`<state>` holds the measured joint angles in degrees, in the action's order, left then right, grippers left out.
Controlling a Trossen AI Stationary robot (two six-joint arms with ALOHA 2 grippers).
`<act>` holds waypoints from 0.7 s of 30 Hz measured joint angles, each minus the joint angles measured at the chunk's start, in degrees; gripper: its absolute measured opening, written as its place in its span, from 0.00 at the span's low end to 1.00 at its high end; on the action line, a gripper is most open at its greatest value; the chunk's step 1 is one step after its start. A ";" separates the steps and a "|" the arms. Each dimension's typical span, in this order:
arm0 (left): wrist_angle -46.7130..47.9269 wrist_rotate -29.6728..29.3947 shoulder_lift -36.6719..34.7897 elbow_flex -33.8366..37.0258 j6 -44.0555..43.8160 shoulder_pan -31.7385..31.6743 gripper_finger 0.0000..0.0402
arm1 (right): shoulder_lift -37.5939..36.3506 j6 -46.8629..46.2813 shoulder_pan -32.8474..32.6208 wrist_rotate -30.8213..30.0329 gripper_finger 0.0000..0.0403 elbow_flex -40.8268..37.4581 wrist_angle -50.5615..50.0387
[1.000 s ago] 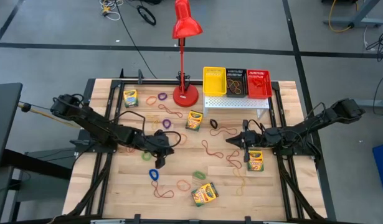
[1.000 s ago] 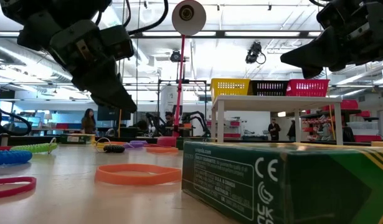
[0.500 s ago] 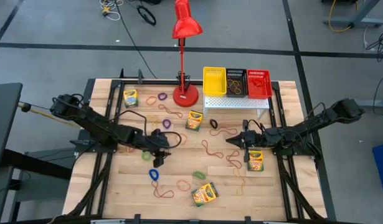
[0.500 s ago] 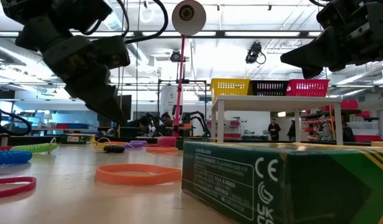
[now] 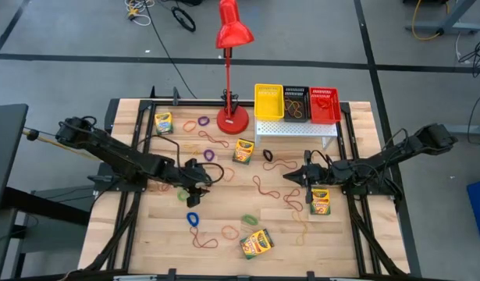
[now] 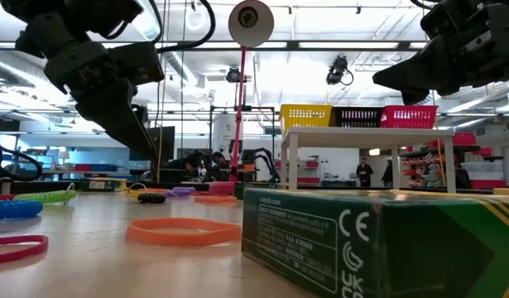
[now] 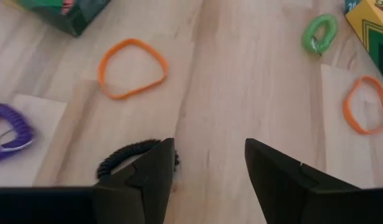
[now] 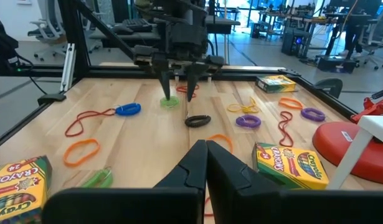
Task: Pick & Place Office Desk Supplies
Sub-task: Put the black spring keychain into the red bin on the shelf
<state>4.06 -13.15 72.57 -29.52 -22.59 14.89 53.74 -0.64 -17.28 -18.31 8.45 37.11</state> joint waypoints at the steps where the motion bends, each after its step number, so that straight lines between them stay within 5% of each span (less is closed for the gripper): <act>1: 0.35 -0.22 -0.44 0.00 0.01 0.00 0.51 | 0.02 0.02 0.00 0.02 0.03 0.00 -0.12; 21: 2.25 0.17 4.11 -0.02 7.59 -5.14 0.50 | 0.02 0.02 -0.02 0.00 0.03 0.00 -0.25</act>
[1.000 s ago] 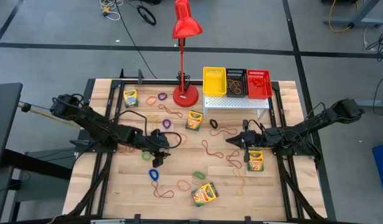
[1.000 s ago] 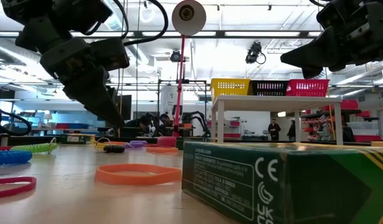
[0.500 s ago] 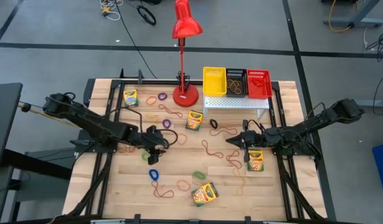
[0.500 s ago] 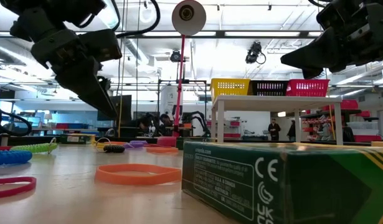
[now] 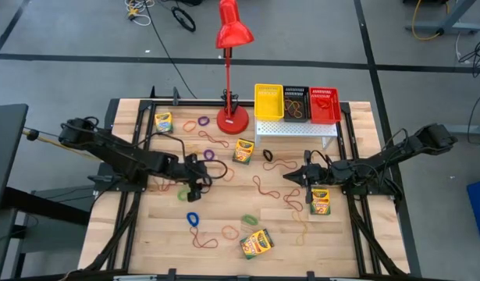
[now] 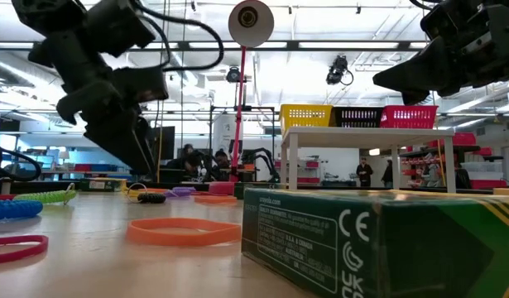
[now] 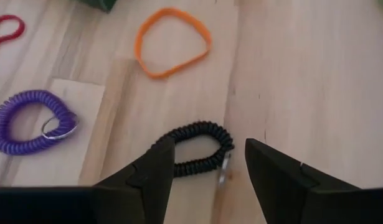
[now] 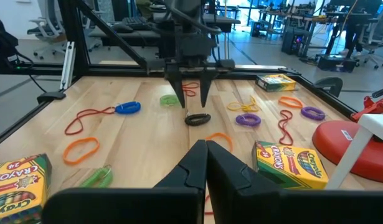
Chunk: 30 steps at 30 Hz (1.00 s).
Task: Pick & Place Office Desk Supplies
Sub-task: Put the black spring keychain into the red bin on the shelf
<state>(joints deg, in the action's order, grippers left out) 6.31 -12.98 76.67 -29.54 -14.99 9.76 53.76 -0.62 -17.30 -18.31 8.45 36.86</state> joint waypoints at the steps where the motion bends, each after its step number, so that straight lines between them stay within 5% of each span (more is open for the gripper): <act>1: -0.15 0.56 0.43 0.00 0.06 -0.33 0.50 | 0.00 0.00 0.01 0.01 0.03 0.00 -0.01; 8: 0.52 4.05 2.20 0.00 0.10 -1.24 0.40 | 0.00 -0.01 0.01 0.00 0.03 0.00 -0.42; 22: 3.91 5.44 2.13 -0.71 0.21 -1.11 0.03 | 0.00 0.00 0.00 0.00 0.03 0.00 -0.50; 30: 7.79 2.33 2.09 -5.55 2.42 1.77 0.03 | 0.00 0.00 0.02 0.00 0.03 0.00 -0.52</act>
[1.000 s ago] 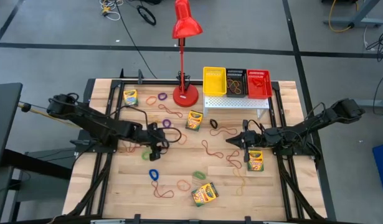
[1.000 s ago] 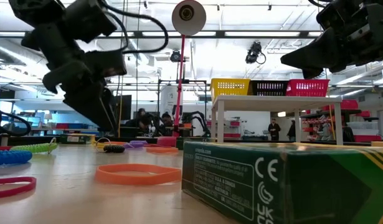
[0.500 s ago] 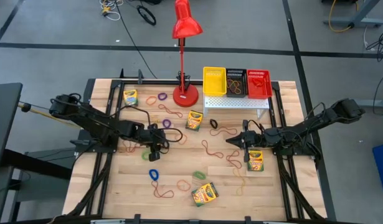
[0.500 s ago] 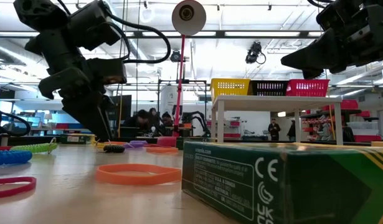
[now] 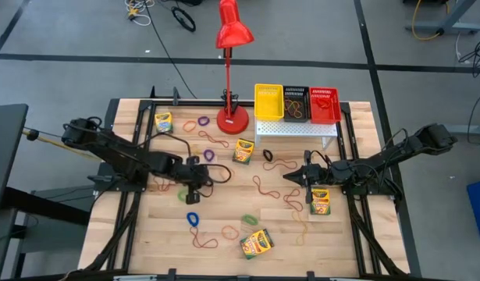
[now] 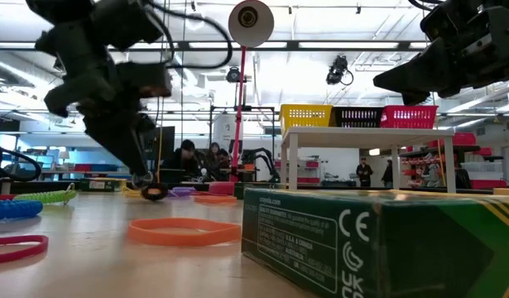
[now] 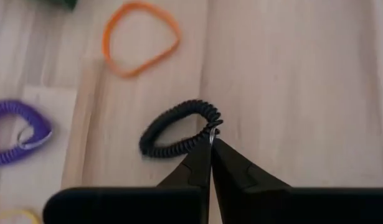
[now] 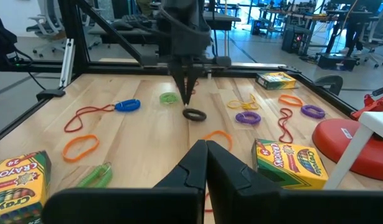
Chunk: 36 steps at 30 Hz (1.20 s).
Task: Pick & Place Office Desk Supplies
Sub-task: Put the black spring keychain into the red bin on the shelf
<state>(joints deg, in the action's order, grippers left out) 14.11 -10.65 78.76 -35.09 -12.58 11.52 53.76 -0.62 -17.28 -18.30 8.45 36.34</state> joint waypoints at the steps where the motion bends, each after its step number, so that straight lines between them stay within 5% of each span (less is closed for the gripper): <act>1: -0.01 -0.44 0.00 -0.54 0.02 0.50 0.03 | 0.00 0.00 -0.02 0.02 0.03 0.00 0.00; 13: -9.39 -7.22 0.00 -1.40 3.27 5.41 0.02 | 0.00 0.00 -0.02 0.00 0.03 0.00 -0.11; 28: -21.13 -7.00 0.03 -1.36 2.57 5.09 0.02 | 0.00 0.00 0.00 0.00 0.03 0.00 -0.13; 36: -33.56 -10.67 7.06 -1.38 2.03 5.14 0.02 | 0.00 0.86 0.21 -0.02 0.03 0.00 -0.14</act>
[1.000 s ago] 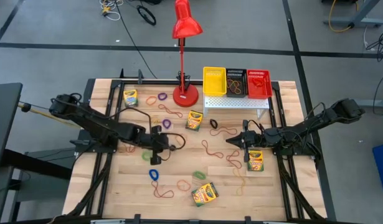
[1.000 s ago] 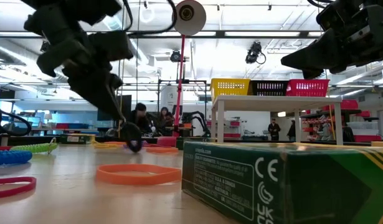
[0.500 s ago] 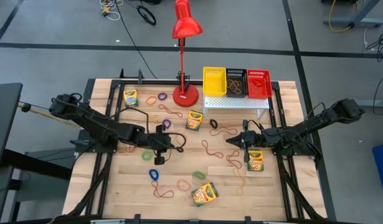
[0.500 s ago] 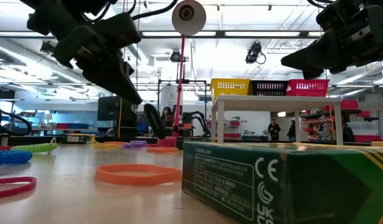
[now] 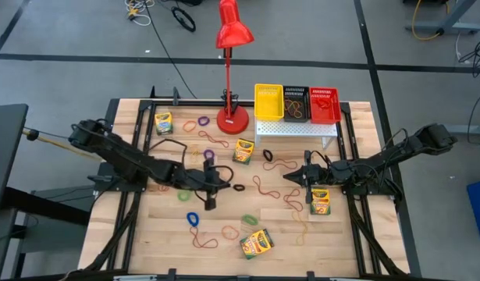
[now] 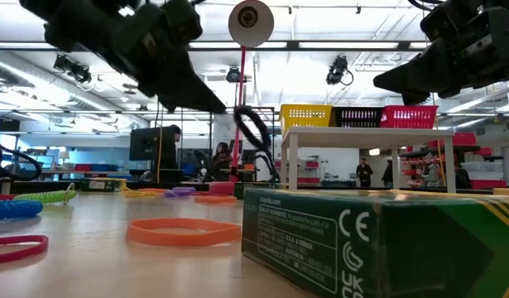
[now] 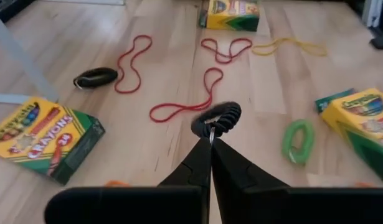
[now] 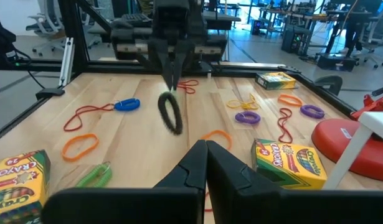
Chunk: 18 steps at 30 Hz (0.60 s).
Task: Pick & Place Office Desk Supplies
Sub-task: Put the black spring keychain into the red bin on the shelf
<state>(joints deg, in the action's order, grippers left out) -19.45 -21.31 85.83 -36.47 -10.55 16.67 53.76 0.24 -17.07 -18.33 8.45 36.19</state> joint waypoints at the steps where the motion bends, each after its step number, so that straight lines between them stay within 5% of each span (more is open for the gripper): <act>1: -1.11 -0.44 1.41 0.01 -0.01 -0.07 0.02 | 0.00 0.81 0.17 0.00 0.03 0.00 -0.01; 18: -26.20 -2.56 12.55 0.00 5.04 -2.10 0.02 | -0.02 -0.63 0.32 0.89 0.03 0.00 3.57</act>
<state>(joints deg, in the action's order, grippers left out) -45.65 -23.87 98.38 -36.47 -5.51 14.57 53.74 -0.39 -16.75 -17.44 8.45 39.76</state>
